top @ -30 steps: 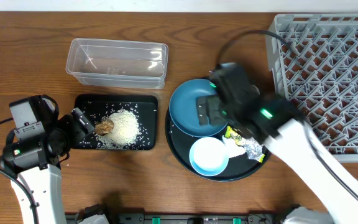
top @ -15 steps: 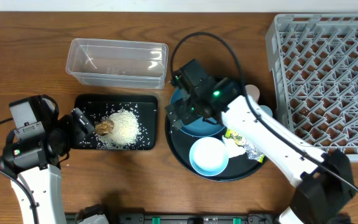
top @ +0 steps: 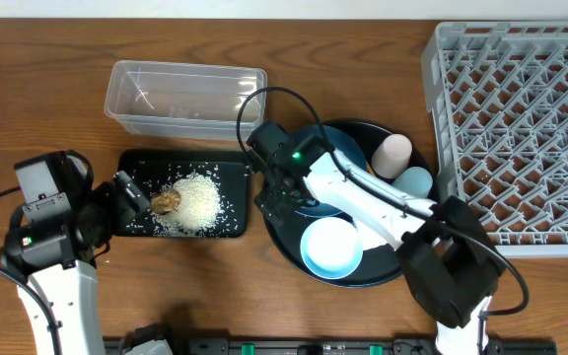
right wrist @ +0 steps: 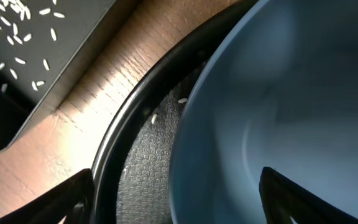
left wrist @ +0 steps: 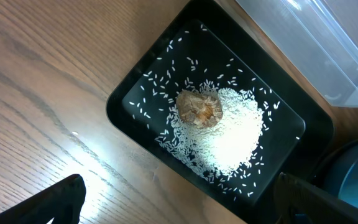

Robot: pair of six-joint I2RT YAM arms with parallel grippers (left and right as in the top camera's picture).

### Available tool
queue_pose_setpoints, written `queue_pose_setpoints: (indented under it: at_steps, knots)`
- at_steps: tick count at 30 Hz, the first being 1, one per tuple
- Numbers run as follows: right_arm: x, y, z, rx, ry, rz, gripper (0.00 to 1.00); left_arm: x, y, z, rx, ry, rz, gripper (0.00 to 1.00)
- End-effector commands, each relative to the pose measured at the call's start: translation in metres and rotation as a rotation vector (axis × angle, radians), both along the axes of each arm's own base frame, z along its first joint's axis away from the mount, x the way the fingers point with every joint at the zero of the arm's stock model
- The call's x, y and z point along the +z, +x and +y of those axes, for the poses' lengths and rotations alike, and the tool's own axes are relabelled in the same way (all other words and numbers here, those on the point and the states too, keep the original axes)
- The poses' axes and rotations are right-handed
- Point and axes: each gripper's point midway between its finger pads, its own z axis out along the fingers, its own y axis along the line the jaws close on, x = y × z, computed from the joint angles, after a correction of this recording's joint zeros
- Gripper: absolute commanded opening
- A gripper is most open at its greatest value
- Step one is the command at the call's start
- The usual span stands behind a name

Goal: Sort waste into correct bins and load items into the dishwasher rack
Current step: 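Grasp the rim of the teal plate with the right gripper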

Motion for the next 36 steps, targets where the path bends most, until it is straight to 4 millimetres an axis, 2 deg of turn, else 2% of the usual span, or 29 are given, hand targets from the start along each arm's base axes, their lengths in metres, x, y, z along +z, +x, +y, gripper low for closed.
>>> queue_pose_setpoints:
  at_steps: [1, 2, 4, 6, 9, 11, 16, 32, 36]
  knots:
    - [0.0, 0.001, 0.004, 0.013, -0.002, -0.01, 0.72, 0.008, 0.002, 0.003, -0.011, 0.019, -0.016, 0.98]
    - [0.0, 0.001, 0.004, 0.013, -0.002, -0.01, 0.66, 0.008, 0.002, 0.003, -0.011, 0.019, -0.016, 0.98]
    - [0.0, 0.002, 0.004, 0.013, 0.001, -0.013, 0.46, 0.008, 0.002, 0.003, -0.011, 0.019, -0.016, 0.98]
    - [0.0, 0.002, 0.005, 0.013, 0.002, -0.014, 0.36, 0.008, 0.002, 0.003, -0.011, 0.019, -0.016, 0.98]
    - [0.0, 0.002, 0.004, 0.013, 0.0, -0.012, 0.42, 0.008, 0.002, 0.003, -0.011, 0.019, -0.016, 0.98]
    - [-0.001, 0.001, 0.004, 0.013, -0.001, -0.011, 0.42, 0.008, 0.002, 0.003, -0.011, 0.019, -0.016, 0.98]
    - [-0.003, -0.001, 0.003, 0.015, -0.006, -0.005, 0.29, 0.008, 0.002, 0.003, -0.011, 0.019, -0.016, 0.98]
    - [-0.009, -0.01, 0.001, 0.008, -0.021, 0.014, 0.32, 0.008, 0.002, 0.003, -0.011, 0.019, -0.016, 0.98]
    - [-0.009, -0.01, 0.002, 0.005, -0.019, 0.013, 0.27, 0.008, 0.002, 0.003, -0.011, 0.019, -0.016, 0.98]
